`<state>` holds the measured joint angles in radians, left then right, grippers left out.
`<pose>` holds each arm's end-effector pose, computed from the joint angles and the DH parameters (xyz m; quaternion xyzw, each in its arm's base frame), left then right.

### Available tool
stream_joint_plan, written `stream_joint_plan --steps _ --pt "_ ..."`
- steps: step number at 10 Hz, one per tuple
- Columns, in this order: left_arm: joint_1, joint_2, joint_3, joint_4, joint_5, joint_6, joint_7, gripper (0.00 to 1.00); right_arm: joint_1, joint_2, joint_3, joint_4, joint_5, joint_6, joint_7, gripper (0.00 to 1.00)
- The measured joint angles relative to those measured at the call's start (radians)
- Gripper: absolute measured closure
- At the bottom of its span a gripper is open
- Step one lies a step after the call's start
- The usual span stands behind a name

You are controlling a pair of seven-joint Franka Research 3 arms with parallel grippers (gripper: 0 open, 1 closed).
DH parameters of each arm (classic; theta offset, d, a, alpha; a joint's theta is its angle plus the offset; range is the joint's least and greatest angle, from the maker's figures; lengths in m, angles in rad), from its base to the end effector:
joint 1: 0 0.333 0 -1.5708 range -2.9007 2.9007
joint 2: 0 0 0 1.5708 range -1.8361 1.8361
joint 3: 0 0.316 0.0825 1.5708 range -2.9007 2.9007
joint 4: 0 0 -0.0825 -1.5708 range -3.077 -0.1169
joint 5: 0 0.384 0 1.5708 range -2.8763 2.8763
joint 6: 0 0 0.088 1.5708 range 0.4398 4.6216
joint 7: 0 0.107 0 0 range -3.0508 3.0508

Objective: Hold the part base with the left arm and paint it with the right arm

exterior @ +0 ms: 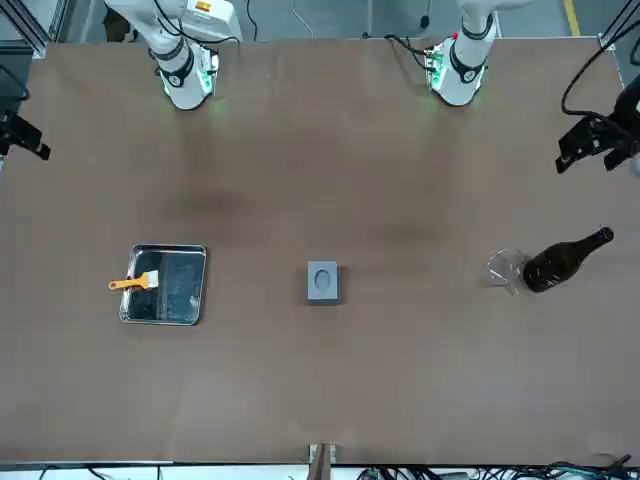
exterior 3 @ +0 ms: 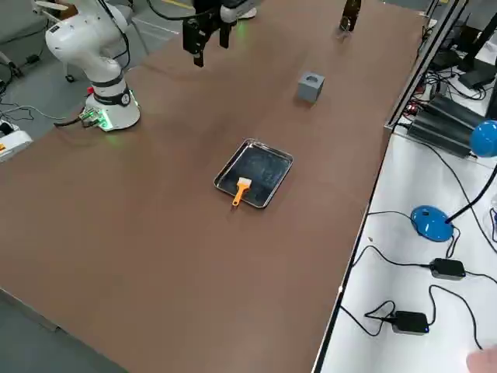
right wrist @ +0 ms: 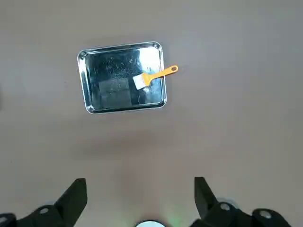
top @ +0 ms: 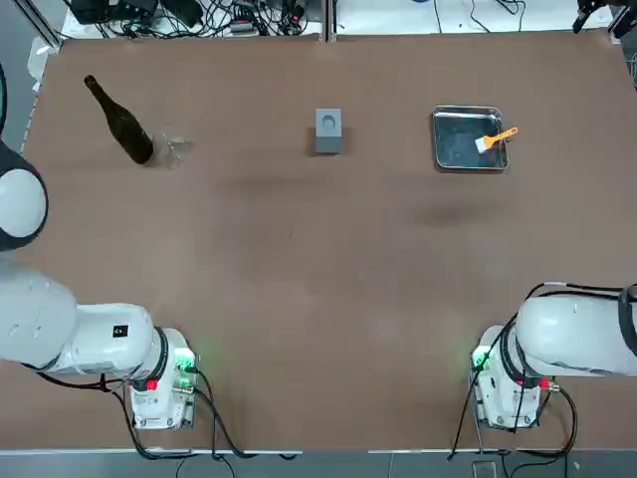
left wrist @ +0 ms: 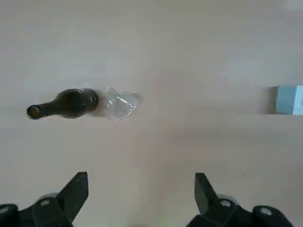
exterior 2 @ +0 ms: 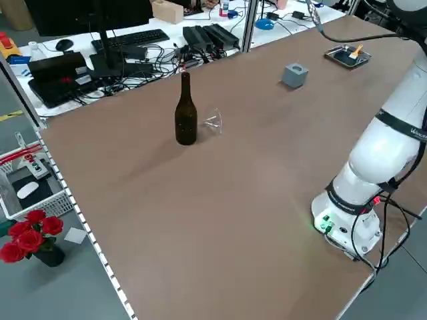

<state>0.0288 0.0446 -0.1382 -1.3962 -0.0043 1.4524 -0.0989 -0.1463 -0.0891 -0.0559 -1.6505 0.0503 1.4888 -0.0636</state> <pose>0.5525 -0.0590 0.6709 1.0000 -0.0054 0.0054 0.0058 0.5076 -0.0996 0.6282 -0.9967 0.0678 0.0324 0.0322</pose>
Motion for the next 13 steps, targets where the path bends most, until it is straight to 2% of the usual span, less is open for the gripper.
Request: stream_joint_plan --steps 2,4,6,8,10,11,13 --pt "-0.011 0.03 -0.077 -0.006 0.0 0.0 -0.003 0.01 0.0 0.041 -0.069 -0.001 0.095 0.003 -0.017 0.0" --pt "-0.073 0.097 -0.124 -0.009 0.0 0.024 -0.018 0.01 0.0 0.133 -0.16 0.016 0.222 0.014 -0.085 0.0" --pt "-0.159 0.157 -0.13 -0.009 0.0 0.086 -0.021 0.01 -0.003 0.269 -0.25 0.071 0.337 0.009 -0.204 0.0" --pt "-0.249 0.217 -0.132 -0.011 0.0 0.176 -0.021 0.01 -0.011 0.403 -0.32 0.148 0.466 -0.051 -0.267 0.0" --pt "-0.342 0.295 -0.132 -0.013 0.0 0.289 -0.03 0.03 -0.043 0.534 -0.388 0.187 0.636 -0.096 -0.357 0.0" --pt "-0.38 0.335 -0.132 -0.014 0.0 0.342 -0.058 0.04 -0.062 0.608 -0.407 0.212 0.698 -0.1 -0.413 0.0" --pt "-0.424 0.412 -0.132 -0.015 0.0 0.442 -0.088 0.09 -0.094 0.753 -0.414 0.284 0.807 -0.1 -0.49 0.0"
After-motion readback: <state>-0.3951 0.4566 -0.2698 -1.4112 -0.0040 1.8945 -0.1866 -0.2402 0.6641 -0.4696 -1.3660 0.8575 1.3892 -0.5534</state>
